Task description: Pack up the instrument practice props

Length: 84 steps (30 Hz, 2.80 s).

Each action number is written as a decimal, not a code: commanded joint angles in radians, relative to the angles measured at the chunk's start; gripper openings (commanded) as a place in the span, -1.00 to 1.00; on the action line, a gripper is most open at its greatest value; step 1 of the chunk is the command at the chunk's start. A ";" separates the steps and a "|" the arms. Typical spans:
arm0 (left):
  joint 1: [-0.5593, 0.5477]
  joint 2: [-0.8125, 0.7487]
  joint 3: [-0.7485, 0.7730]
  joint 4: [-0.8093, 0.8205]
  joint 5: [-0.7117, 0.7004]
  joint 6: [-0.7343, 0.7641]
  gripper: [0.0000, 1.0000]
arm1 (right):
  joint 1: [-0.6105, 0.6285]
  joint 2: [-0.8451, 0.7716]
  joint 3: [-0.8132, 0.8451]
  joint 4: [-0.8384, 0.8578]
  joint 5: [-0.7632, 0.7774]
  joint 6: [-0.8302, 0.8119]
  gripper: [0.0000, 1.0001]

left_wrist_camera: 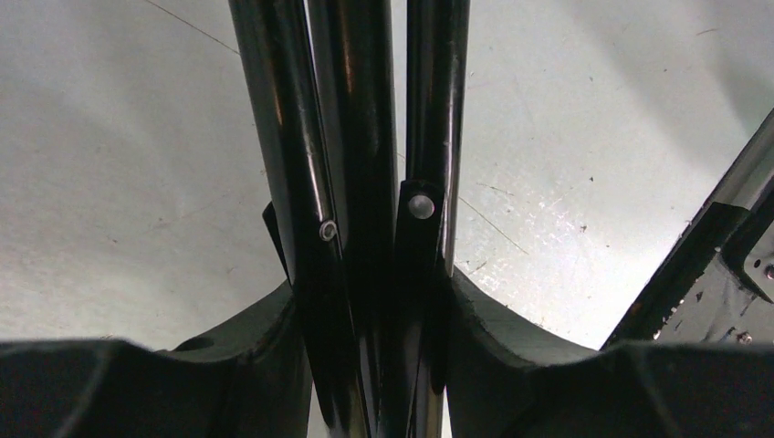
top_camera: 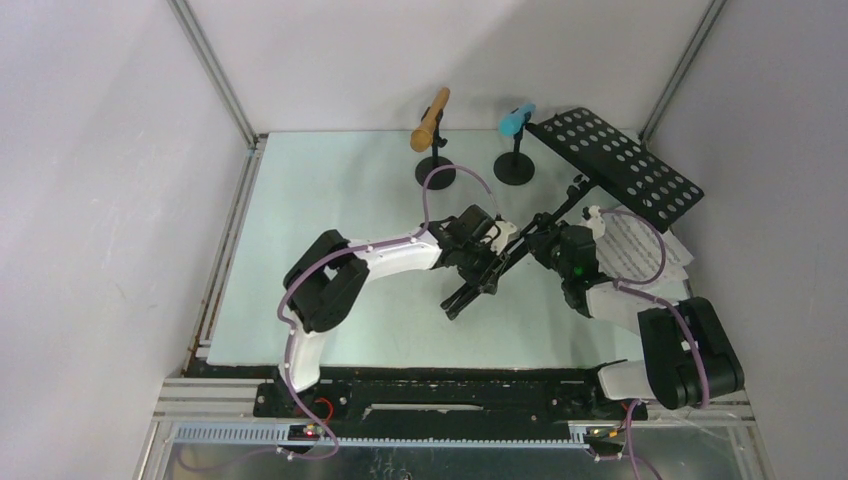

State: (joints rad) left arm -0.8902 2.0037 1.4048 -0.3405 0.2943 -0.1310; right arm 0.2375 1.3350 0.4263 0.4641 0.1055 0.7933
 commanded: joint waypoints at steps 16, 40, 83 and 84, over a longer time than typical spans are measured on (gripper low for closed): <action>0.032 -0.043 0.009 0.109 -0.073 0.062 0.07 | -0.095 -0.104 0.074 -0.148 0.024 -0.184 0.99; 0.042 -0.902 -0.648 0.406 -0.434 -0.114 1.00 | -0.466 -0.484 0.136 -0.711 -0.575 -0.240 0.99; 0.043 -1.520 -1.096 0.118 -0.785 -0.296 1.00 | -0.059 0.667 0.763 0.363 -0.203 -0.578 0.65; 0.043 -1.522 -1.098 0.119 -0.786 -0.295 1.00 | -0.062 0.687 0.791 0.343 -0.197 -0.583 0.65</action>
State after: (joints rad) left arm -0.8505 0.4900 0.3386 -0.2577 -0.4767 -0.4450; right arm 0.1875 1.9606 1.1030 0.8032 -0.1093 0.2485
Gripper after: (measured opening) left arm 0.996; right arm 0.826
